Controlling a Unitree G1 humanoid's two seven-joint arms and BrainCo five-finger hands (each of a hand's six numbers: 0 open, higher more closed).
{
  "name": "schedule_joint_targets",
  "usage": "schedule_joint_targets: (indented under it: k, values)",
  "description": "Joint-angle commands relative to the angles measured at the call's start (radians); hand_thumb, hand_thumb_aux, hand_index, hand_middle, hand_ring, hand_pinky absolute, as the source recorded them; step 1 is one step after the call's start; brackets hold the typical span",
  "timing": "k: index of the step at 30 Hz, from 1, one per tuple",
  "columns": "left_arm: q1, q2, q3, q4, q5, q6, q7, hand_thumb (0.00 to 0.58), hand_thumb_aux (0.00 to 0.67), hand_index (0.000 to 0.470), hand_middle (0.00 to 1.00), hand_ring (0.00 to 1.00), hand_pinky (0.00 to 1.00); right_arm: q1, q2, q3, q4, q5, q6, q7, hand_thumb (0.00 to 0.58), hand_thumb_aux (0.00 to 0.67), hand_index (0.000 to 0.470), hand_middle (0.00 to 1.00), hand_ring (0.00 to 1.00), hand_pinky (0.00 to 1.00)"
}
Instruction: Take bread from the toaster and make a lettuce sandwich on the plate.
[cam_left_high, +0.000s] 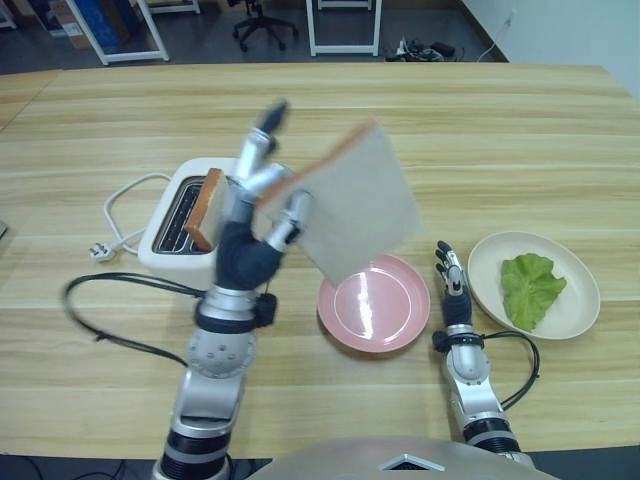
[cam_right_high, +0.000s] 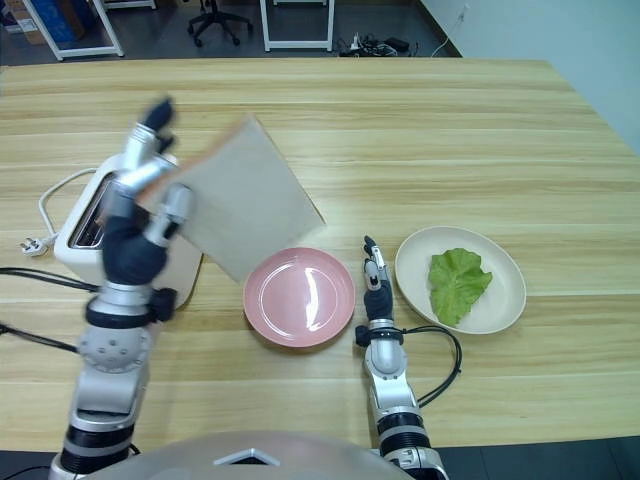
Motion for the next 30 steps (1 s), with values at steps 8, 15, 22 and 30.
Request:
schedule_joint_targets:
  k: [8,15,22,30]
  values:
    - [-0.088,-0.038,-0.134,0.582,0.227,-0.152,0.041,0.580,0.670,0.470,0.00,0.00,0.00,0.019,-0.010,-0.034,-0.018,0.019,0.021,-0.007,0.000,0.000,0.000,0.00,0.00,0.00]
    - [-0.184,-0.032,-0.132,0.769,0.294,-0.218,0.089,0.580,0.670,0.470,0.00,0.00,0.00,0.028,-0.008,-0.031,-0.024,0.018,0.024,-0.007,0.000,0.000,0.000,0.00,0.00,0.00]
    - [-0.191,0.054,-0.170,0.785,0.330,-0.226,-0.035,0.580,0.670,0.470,0.00,0.00,0.00,0.037,-0.008,-0.031,-0.035,0.019,0.029,-0.005,0.000,0.000,0.000,0.00,0.00,0.00]
    - [-0.162,0.112,-0.143,0.697,0.368,-0.186,-0.064,0.000,0.000,0.000,0.00,0.00,0.00,0.047,-0.008,-0.031,-0.047,0.019,0.034,-0.005,0.000,0.000,0.000,0.00,0.00,0.00]
